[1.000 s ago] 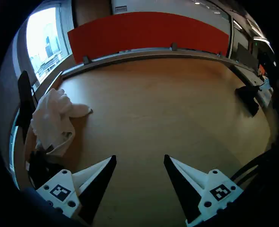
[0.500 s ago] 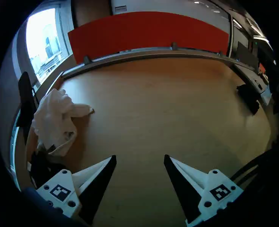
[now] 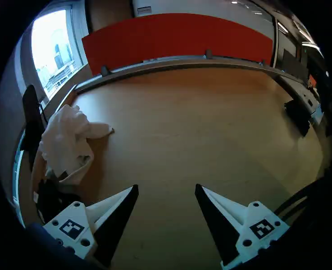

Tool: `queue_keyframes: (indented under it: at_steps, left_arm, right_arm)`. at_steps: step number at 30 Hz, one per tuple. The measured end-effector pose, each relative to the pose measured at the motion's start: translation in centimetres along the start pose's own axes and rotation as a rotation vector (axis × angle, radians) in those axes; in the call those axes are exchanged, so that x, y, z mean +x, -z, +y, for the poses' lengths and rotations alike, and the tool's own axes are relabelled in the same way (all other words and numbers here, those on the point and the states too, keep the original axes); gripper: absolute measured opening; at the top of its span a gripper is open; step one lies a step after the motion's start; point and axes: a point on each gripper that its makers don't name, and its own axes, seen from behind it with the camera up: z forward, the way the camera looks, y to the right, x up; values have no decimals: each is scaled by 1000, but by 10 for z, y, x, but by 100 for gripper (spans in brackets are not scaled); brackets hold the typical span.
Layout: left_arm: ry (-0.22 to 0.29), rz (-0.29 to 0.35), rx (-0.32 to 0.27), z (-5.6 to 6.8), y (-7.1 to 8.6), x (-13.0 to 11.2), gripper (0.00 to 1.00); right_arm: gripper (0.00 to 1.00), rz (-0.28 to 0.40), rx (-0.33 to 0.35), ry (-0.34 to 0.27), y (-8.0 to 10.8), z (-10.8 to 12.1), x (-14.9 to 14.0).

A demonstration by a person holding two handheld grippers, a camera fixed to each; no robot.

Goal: Fold towel

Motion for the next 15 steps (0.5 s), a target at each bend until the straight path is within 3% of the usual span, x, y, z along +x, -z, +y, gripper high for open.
queue_keyframes:
  at_steps: [9, 15]
  left_arm:
    - [-3, 1, 0, 0, 0, 0, 93]
    - [-7, -1, 2, -1, 1, -2, 93]
  right_arm:
    - [6, -26, -20, 9, -8, -3, -8]
    - [14, -31, -38, -4, -11, -1, -13]
